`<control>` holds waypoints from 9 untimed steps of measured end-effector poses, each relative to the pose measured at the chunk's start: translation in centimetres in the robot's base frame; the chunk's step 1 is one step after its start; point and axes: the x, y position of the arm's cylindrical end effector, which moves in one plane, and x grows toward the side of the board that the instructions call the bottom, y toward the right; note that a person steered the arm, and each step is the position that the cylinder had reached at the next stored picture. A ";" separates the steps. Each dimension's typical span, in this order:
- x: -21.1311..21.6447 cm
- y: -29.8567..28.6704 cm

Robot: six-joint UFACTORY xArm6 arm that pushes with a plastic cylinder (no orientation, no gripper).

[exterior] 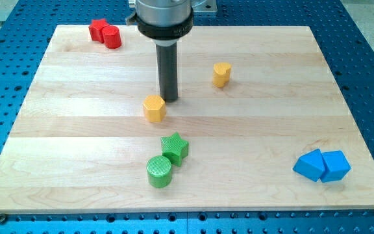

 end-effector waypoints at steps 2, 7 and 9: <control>7.3 -0.8; -9.8 11.1; 4.1 3.6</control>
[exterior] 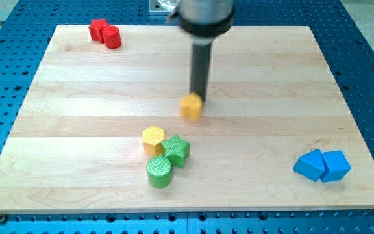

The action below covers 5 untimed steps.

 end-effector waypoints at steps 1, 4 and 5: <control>-2.9 2.1; 4.8 30.5; 12.8 32.5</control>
